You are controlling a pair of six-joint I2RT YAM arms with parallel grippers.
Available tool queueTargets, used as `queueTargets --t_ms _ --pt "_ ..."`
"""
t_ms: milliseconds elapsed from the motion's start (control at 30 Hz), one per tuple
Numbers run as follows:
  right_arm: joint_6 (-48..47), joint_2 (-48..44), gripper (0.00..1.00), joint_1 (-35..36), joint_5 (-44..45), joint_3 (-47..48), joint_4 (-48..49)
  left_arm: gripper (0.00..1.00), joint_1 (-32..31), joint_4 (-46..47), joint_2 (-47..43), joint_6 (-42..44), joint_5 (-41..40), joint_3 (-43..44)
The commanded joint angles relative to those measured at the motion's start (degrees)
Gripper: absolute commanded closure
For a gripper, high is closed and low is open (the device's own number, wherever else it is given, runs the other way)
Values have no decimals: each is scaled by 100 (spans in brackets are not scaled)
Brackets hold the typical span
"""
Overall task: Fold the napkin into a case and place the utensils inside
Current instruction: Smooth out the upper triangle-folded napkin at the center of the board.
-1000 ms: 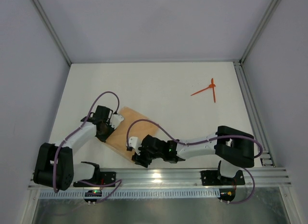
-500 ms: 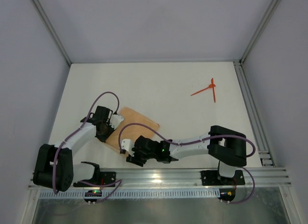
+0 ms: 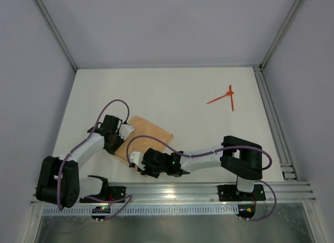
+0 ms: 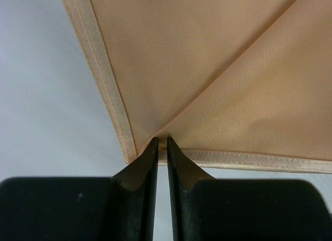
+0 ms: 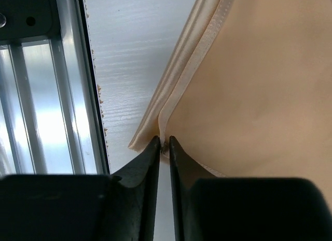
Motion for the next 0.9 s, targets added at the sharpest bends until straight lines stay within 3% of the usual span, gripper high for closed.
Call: queueTargets --t_ms 0,133,267,633,867 --pt "-38 -102 85 74 165 210 -22 87 5 13 -44 -11 117 77" --pt "-161 -208 94 232 182 227 -189 87 5 22 -53 15 20 68" --pt "-249 -313 97 356 95 122 -216 87 5 92 -9 60 -68 33" --pt "-205 -112 97 373 -169 69 -127 87 5 110 61 59 -120 85" --pt "-161 -516 97 382 -424 -256 268 87 5 119 61 68 -120 77"
